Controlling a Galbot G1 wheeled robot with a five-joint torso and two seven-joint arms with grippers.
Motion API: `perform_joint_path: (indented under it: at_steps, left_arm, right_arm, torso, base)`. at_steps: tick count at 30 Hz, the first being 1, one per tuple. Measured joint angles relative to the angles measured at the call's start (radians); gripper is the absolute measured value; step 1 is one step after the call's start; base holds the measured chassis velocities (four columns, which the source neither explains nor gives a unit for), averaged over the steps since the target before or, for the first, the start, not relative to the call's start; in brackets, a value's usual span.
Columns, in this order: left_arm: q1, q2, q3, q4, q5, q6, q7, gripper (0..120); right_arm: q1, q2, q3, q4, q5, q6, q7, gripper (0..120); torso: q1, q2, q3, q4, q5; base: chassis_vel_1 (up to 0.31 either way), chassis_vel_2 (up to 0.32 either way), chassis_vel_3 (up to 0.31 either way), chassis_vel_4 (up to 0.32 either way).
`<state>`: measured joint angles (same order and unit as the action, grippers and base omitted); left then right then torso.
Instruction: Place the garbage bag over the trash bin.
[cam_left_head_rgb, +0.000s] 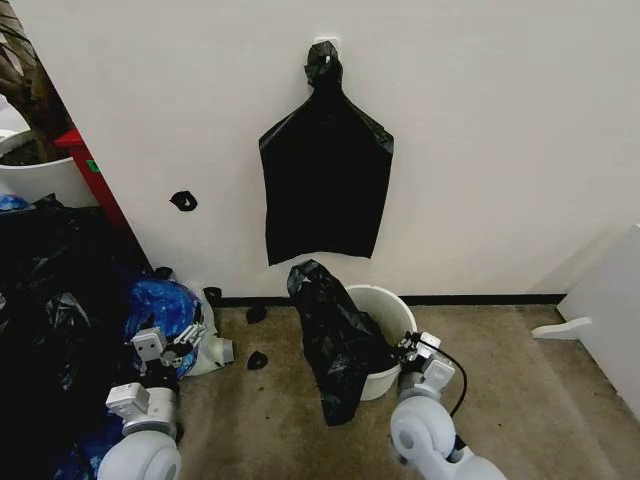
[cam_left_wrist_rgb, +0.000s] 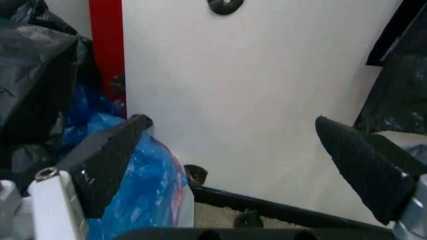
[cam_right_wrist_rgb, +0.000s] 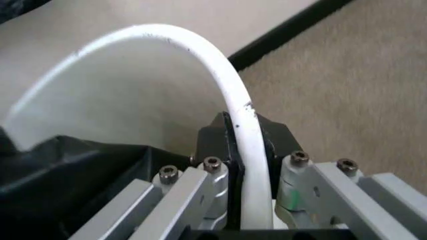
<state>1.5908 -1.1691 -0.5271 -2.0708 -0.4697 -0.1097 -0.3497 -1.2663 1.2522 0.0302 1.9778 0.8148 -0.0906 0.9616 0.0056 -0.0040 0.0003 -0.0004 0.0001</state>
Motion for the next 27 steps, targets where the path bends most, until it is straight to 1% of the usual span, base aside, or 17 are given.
perform_joint_path:
  at_steps: [5, 9, 12, 14, 15, 16, 18, 19, 20, 22, 23, 24, 27]
  left_arm:
    - [0.001, -0.001, 0.000, 0.000, 0.001, -0.004, -0.006, 100]
    - [0.008, -0.002, -0.001, 0.004, 0.006, -0.012, -0.011, 100]
    - [0.009, -0.002, -0.001, 0.007, 0.007, -0.015, -0.014, 100]
    - [0.009, -0.001, -0.001, 0.011, 0.007, -0.019, -0.016, 100]
    - [0.008, 0.000, -0.002, 0.014, 0.007, -0.020, -0.017, 100]
    - [0.008, 0.000, -0.002, 0.014, 0.007, -0.020, -0.017, 100]
    - [0.006, 0.002, -0.002, 0.017, 0.007, -0.022, -0.017, 100]
    - [0.002, 0.003, -0.002, 0.020, 0.007, -0.023, -0.017, 100]
    - [0.001, 0.004, -0.002, 0.021, 0.007, -0.023, -0.017, 100]
    - [-0.009, 0.009, 0.002, 0.028, 0.007, -0.023, -0.017, 100]
    - [-0.009, 0.009, 0.002, 0.028, 0.007, -0.023, -0.017, 100]
    - [-0.012, 0.011, 0.004, 0.029, 0.007, -0.023, -0.016, 100]
    - [-0.030, 0.021, 0.017, 0.039, -0.006, -0.023, 0.009, 100]
  right_arm:
    - [-0.013, 0.024, -0.004, 0.029, 0.040, 0.003, 0.002, 5]
    - [-0.004, 0.051, 0.001, -0.011, 0.027, 0.040, -0.023, 5]
    - [-0.006, 0.055, 0.002, -0.022, 0.021, 0.050, -0.042, 6]
    - [-0.022, 0.050, -0.004, -0.010, -0.005, 0.068, -0.068, 11]
    - [-0.035, 0.045, -0.008, 0.003, -0.027, 0.076, -0.080, 16]
    - [-0.035, 0.045, -0.008, 0.003, -0.027, 0.076, -0.080, 16]
    - [-0.059, 0.035, -0.015, 0.025, -0.058, 0.083, -0.088, 22]
    - [-0.082, 0.023, -0.019, 0.048, -0.081, 0.086, -0.089, 27]
    - [-0.091, 0.018, -0.020, 0.057, -0.088, 0.086, -0.089, 29]
    - [-0.141, -0.012, -0.031, 0.111, -0.156, 0.103, -0.099, 41]
    - [-0.141, -0.012, -0.031, 0.111, -0.156, 0.103, -0.099, 41]
    - [-0.151, -0.019, -0.034, 0.121, -0.177, 0.110, -0.109, 44]
    - [-0.184, -0.063, -0.076, 0.168, -0.332, 0.158, -0.226, 57]
  torso:
    - [0.000, 0.000, 0.000, 0.0000, 0.0000]
    - [0.000, 0.000, 0.000, 0.0001, 0.0001]
    - [0.000, 0.000, 0.000, 0.0001, 0.0001]
    - [0.000, 0.000, 0.000, 0.0000, 0.0002]
    - [0.000, 0.000, 0.000, 0.0001, 0.0003]
    - [0.000, 0.000, 0.000, 0.0001, 0.0003]
    - [0.000, 0.000, 0.000, 0.0000, 0.0000]
    - [0.000, 0.000, 0.000, -0.0001, 0.0002]
    - [0.000, 0.000, 0.000, -0.0001, 0.0002]
    - [0.000, 0.000, 0.000, -0.0001, 0.0001]
    - [0.000, 0.000, 0.000, -0.0001, 0.0001]
    - [0.000, 0.000, 0.000, -0.0001, 0.0001]
    - [0.000, 0.000, 0.000, -0.0002, 0.0000]
  base:
    - [0.000, 0.000, 0.000, 0.000]
    - [0.000, 0.000, 0.000, 0.000]
    - [0.000, 0.000, 0.000, 0.000]
    - [0.000, 0.000, 0.000, 0.000]
    - [0.000, 0.000, 0.000, 0.000]
    - [0.000, 0.000, 0.000, 0.000]
    - [0.000, 0.000, 0.000, 0.000]
    - [0.000, 0.000, 0.000, 0.000]
    - [0.000, 0.000, 0.000, 0.000]
    - [0.000, 0.000, 0.000, 0.000]
    - [0.000, 0.000, 0.000, 0.000]
    - [0.000, 0.000, 0.000, 0.000]
    - [0.000, 0.000, 0.000, 0.000]
